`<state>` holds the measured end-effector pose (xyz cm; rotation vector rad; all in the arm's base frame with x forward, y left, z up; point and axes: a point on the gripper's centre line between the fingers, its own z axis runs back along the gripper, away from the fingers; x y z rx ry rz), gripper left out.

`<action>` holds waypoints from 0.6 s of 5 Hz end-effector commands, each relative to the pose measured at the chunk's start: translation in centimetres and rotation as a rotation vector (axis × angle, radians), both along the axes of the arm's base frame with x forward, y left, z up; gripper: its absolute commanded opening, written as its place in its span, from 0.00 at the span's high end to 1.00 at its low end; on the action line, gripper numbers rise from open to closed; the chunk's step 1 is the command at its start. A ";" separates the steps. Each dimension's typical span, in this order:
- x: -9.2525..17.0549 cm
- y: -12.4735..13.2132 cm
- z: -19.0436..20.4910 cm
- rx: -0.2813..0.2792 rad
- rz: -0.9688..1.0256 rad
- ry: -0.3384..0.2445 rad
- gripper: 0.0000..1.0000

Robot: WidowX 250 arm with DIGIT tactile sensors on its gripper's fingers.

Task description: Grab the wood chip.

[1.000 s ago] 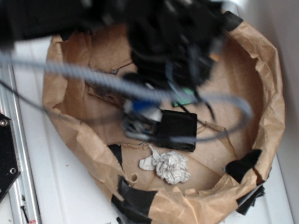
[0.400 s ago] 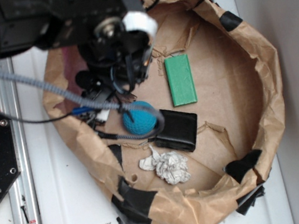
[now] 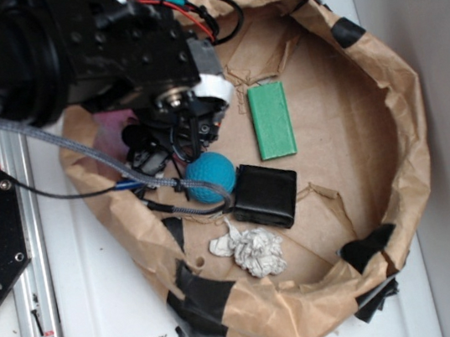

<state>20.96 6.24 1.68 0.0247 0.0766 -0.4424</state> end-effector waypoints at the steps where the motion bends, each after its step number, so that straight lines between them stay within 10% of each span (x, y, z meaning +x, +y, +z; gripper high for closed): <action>1: -0.5 -1.6 -2.3 -0.072 0.017 0.097 0.00; 2: -0.4 -1.3 -3.5 -0.001 0.033 0.122 0.00; 3: -0.6 -0.7 -3.9 0.018 0.061 0.133 1.00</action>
